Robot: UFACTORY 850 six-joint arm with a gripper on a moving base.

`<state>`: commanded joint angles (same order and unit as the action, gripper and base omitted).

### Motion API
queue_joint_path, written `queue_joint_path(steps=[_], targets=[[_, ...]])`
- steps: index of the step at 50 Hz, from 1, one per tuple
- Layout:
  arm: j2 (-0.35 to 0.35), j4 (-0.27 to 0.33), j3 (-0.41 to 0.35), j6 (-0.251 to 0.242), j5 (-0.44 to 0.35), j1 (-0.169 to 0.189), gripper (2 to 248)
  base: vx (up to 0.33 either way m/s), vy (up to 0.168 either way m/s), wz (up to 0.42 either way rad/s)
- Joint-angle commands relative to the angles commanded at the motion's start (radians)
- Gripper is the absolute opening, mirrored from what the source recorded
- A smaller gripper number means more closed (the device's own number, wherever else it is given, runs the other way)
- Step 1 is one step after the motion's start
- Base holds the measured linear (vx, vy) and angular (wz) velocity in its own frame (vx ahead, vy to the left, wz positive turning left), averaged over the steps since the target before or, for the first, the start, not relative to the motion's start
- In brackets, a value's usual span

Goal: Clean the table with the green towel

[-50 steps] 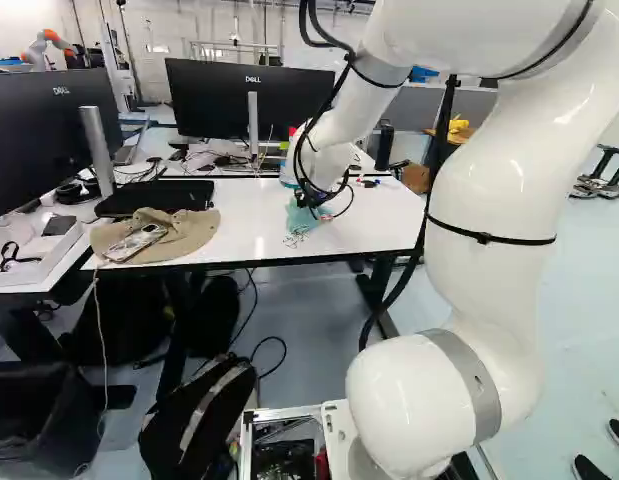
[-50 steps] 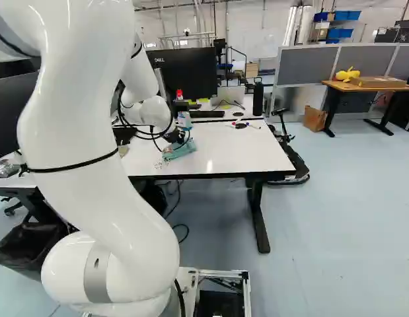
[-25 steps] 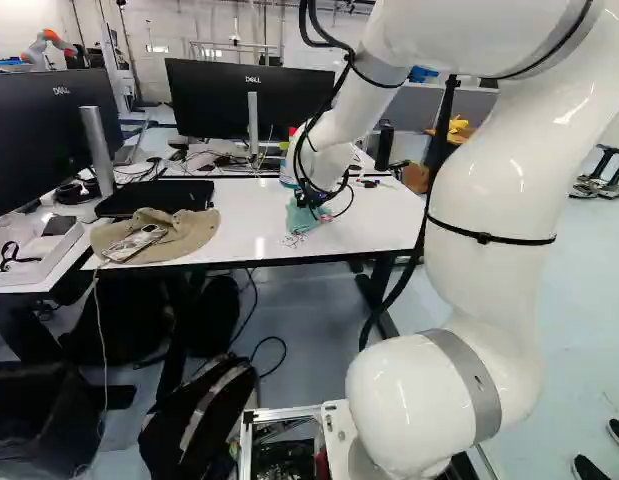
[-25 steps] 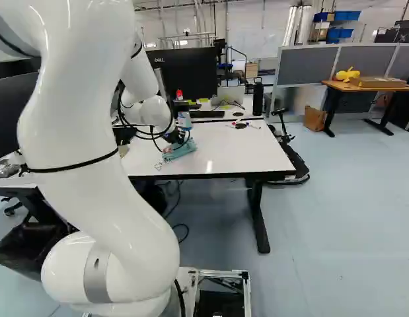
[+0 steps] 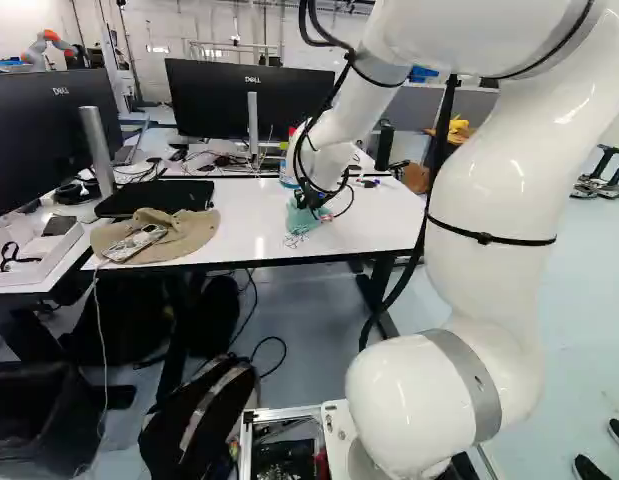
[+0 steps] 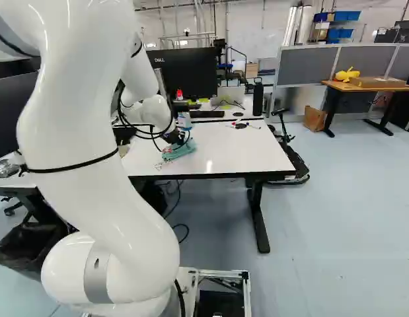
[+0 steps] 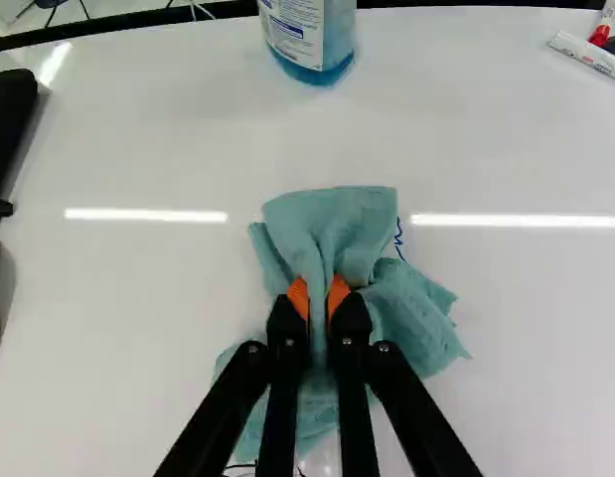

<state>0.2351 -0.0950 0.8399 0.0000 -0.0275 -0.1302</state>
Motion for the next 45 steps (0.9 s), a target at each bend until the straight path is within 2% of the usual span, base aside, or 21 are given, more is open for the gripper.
queue_joint_path(steps=[12, 32, 45], targets=[[-0.010, 0.000, -0.012, 0.000, 0.000, 0.018, 41, 0.000, 0.000, 0.000], [-0.041, 0.000, -0.049, 0.000, 0.000, 0.083, 41, 0.000, 0.000, 0.000], [-0.036, 0.000, -0.042, 0.000, 0.000, 0.127, 41, 0.000, 0.000, 0.000]])
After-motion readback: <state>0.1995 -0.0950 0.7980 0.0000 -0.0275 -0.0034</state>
